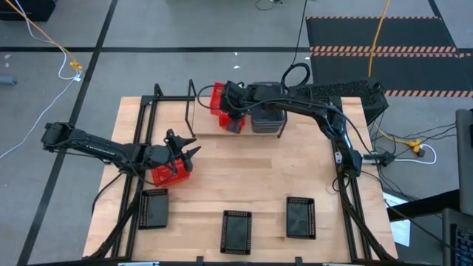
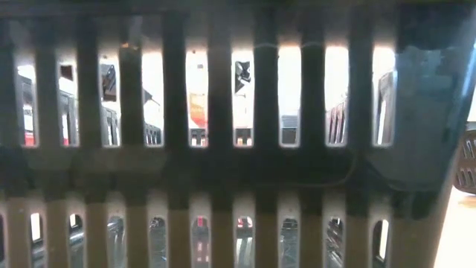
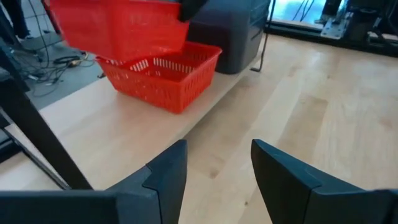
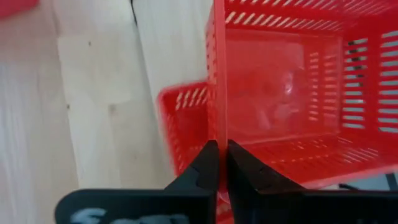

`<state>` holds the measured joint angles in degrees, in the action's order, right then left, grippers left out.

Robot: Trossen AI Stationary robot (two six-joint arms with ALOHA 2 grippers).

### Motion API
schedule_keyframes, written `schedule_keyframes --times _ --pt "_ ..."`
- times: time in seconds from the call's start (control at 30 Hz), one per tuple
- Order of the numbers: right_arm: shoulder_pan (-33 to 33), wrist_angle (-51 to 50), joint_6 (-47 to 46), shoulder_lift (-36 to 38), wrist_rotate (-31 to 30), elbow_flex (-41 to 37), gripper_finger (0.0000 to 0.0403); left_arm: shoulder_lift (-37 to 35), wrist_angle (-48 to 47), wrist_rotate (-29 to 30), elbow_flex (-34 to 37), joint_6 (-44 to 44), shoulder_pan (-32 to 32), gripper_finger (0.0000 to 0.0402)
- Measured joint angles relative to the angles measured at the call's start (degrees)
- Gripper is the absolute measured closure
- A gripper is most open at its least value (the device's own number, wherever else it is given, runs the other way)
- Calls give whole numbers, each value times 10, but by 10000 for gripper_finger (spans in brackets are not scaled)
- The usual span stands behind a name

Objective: Stack baskets on shelf by color
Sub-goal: Stack the bottom red bin on top of the red bin on the shelf

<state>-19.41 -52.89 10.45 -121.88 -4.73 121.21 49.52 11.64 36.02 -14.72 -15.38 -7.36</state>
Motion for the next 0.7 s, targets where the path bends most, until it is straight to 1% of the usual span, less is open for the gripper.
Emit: schedule_keyframes --times 0.2,0.33,0.37,0.7 --pt "0 -13 -8 0 -2 -31 395 0 -1 0 0 0 0 220" --pt "0 -21 7 -1 -42 -51 395 0 -1 0 0 0 0 220" --pt "0 -21 15 -1 -44 -55 395 0 -1 0 0 0 0 220" --pt "0 -46 43 -1 -42 -68 394 0 -1 0 0 0 0 220"
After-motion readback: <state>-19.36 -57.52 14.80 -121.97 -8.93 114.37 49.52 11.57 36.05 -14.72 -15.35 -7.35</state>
